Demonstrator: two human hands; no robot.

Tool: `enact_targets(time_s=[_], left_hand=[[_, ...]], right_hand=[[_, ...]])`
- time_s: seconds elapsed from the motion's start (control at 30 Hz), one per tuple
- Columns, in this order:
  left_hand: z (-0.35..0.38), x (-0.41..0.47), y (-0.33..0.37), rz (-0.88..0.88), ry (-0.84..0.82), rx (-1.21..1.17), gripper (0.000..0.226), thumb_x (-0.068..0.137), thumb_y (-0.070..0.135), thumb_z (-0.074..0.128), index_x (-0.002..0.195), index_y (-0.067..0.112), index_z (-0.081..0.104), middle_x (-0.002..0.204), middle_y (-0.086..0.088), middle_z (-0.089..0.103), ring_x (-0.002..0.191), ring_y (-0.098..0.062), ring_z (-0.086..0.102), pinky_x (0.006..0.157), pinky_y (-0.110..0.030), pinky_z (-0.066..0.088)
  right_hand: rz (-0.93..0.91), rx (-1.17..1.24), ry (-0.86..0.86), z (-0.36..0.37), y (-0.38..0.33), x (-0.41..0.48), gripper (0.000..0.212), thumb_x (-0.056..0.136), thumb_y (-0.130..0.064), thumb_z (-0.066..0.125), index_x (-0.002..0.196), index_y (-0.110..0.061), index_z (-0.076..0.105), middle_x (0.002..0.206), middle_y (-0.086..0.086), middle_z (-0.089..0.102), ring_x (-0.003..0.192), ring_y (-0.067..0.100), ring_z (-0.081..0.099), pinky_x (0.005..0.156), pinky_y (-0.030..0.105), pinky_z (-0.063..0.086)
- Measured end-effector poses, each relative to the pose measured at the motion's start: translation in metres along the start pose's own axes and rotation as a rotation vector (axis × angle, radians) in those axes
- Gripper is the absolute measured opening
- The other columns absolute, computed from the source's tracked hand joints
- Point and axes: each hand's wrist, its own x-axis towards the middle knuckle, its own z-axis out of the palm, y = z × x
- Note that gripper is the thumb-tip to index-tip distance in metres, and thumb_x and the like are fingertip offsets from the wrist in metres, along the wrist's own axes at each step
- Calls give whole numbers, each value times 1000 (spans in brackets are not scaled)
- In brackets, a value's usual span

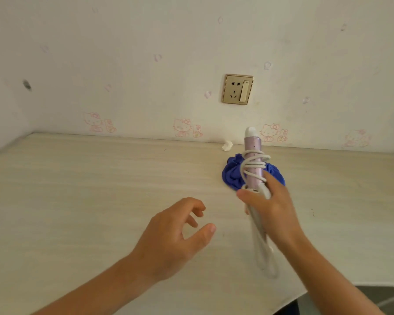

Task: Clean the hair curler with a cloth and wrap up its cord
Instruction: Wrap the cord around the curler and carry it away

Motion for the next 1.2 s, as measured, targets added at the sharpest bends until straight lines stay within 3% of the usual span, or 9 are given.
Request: enact_targets(time_s=[0.1,0.17,0.23,0.43,0.57,0.87,1.0,1.1,1.2], left_hand=[[7,-11,-2,12,-47,97,53,84,75,50,127,44,51,125,33,52,109,12,54,82,-14,41],[20,-13,0,54,-93,168,59,84,74,50,133,41,50,130,31,48,117,8,48,93,-19,39],[35,-11,4,81,-141,230,66,84,74,49,138,37,48,135,26,46,124,1,44,105,-26,35],[75,0,11,131,-274,335,85,80,80,44,148,28,41,150,13,39,141,-10,33,121,-28,17],[86,4,5,115,-346,493,98,77,88,32,154,28,29,168,6,19,156,-14,8,127,-38,-1],[89,0,10,53,-330,525,96,83,87,34,157,27,30,171,7,17,158,-10,4,128,-42,5],[90,0,9,45,-352,546,95,83,86,42,155,24,37,169,5,26,158,-13,13,127,-47,14],[90,-2,6,35,-331,552,97,83,86,46,154,20,41,168,2,31,157,-17,21,127,-50,16],[90,-2,9,12,-329,533,98,80,83,54,151,15,45,166,-2,34,156,-21,25,125,-54,18]], right_hand=[[53,-213,-9,-47,18,-10,24,72,-32,69,95,-29,62,74,1,61,61,19,53,61,38,47],[126,-366,-14,-71,31,-19,31,69,-37,69,99,-41,62,84,-7,66,66,15,57,62,35,46],[192,-453,15,-93,44,-28,31,70,-38,70,99,-47,62,81,-11,69,67,13,60,62,33,47],[331,-663,132,-131,67,-53,27,79,-37,62,106,-39,60,83,-5,70,72,20,65,69,44,54],[347,-748,133,-126,71,-55,36,67,-46,51,102,-39,57,78,-9,65,69,17,61,58,35,43],[284,-802,-27,-132,74,-55,52,66,-54,49,118,-47,50,87,-10,64,76,17,60,66,39,42],[255,-686,7,-142,93,-56,54,70,-57,57,124,-58,52,90,-16,68,74,14,63,68,46,53],[299,-531,-18,-150,104,-57,59,75,-47,64,134,-52,54,92,-8,70,76,23,67,73,52,59],[350,-462,-125,-154,89,-59,55,76,-42,66,130,-48,58,87,-8,69,72,13,65,62,30,58]])
